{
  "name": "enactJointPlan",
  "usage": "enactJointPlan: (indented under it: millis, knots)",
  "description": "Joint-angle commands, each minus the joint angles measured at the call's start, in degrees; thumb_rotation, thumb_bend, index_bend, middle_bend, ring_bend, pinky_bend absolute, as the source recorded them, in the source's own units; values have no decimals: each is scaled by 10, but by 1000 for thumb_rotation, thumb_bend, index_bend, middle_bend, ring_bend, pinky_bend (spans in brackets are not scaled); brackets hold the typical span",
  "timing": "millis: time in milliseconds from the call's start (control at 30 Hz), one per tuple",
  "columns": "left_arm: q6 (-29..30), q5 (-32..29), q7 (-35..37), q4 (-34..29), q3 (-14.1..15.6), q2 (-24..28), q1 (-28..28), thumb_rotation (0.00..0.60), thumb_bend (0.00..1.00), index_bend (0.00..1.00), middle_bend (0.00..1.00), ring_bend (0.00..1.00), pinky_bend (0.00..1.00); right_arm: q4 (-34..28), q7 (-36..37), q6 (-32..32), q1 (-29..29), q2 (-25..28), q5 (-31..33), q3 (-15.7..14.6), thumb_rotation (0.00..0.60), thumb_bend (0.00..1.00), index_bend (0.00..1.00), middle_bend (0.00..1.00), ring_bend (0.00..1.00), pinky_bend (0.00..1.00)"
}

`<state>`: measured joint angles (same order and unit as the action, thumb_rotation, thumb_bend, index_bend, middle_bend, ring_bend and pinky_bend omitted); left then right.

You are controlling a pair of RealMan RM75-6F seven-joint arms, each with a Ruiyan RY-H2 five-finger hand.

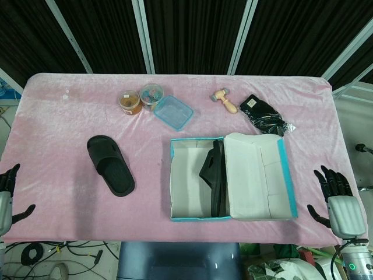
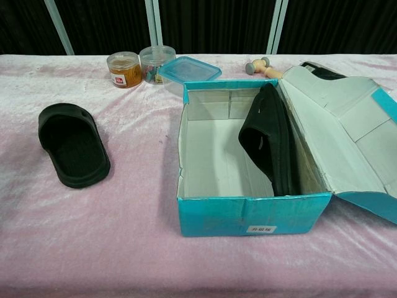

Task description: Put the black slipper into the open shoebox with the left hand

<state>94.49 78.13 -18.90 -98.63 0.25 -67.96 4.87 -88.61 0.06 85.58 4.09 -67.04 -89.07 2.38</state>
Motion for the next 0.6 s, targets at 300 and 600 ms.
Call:
enactJointPlan:
  millis: [300, 600]
  knots:
    - [-52, 0, -54, -23, -20, 1, 29, 600, 0, 48, 189, 163, 0, 0, 1, 1, -2, 3, -3, -4, 600, 181, 0, 7, 0, 65]
    - [-185, -88, -151, -49, -89, -20, 133, 600, 0, 95, 194, 163, 0, 2, 3, -1, 0, -2, -10, -8, 600, 182, 0, 7, 0, 65]
